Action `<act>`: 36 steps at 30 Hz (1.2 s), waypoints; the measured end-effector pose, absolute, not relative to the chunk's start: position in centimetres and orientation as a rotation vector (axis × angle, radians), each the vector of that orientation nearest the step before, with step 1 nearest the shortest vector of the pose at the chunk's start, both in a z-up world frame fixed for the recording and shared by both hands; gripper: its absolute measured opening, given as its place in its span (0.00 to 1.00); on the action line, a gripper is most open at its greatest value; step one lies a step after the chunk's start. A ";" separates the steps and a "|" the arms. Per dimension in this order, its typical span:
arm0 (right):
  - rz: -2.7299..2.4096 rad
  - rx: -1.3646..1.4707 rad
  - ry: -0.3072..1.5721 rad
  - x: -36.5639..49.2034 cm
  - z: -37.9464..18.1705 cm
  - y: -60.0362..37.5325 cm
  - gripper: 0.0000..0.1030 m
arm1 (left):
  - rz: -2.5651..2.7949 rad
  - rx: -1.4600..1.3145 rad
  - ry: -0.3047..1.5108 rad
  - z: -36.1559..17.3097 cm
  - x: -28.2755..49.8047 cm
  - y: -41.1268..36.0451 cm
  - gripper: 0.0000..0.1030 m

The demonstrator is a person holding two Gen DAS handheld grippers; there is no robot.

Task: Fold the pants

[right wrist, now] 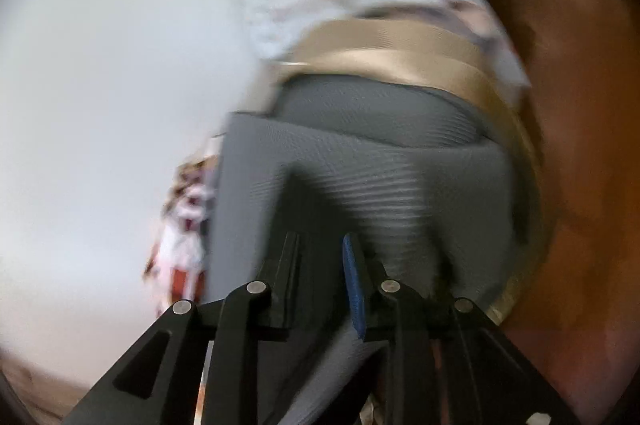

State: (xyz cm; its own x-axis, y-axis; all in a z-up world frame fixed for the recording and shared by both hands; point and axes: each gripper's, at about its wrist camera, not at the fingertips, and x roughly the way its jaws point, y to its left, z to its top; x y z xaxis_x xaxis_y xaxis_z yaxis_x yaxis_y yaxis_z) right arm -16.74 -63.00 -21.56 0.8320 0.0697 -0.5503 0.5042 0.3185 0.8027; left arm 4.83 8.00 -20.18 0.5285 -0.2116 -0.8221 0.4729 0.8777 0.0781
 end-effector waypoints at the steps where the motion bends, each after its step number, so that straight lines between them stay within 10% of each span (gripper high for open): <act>1: -0.232 1.157 0.573 -15.3 -20.1 -60.9 0.28 | -0.416 0.298 0.914 -19.8 4.6 8.0 0.95; 15: 0.362 0.540 1.158 -0.8 -23.6 -31.7 0.41 | -0.093 0.039 0.856 -14.0 2.9 20.6 0.95; 21: 0.356 0.525 1.133 0.1 -23.0 -31.6 0.52 | -0.099 0.018 1.036 -17.7 1.5 25.9 0.73; 33: 0.327 0.517 1.149 0.1 -23.3 -30.8 0.64 | -0.359 -0.279 1.089 -20.7 3.4 24.4 0.73; 35: 0.325 0.504 1.146 0.2 -23.3 -30.2 0.70 | -0.360 -0.281 1.139 -21.4 4.3 23.5 0.63; 36: 0.323 0.497 1.144 0.1 -23.3 -30.0 0.71 | -0.342 -0.252 1.131 -21.3 4.5 23.2 0.34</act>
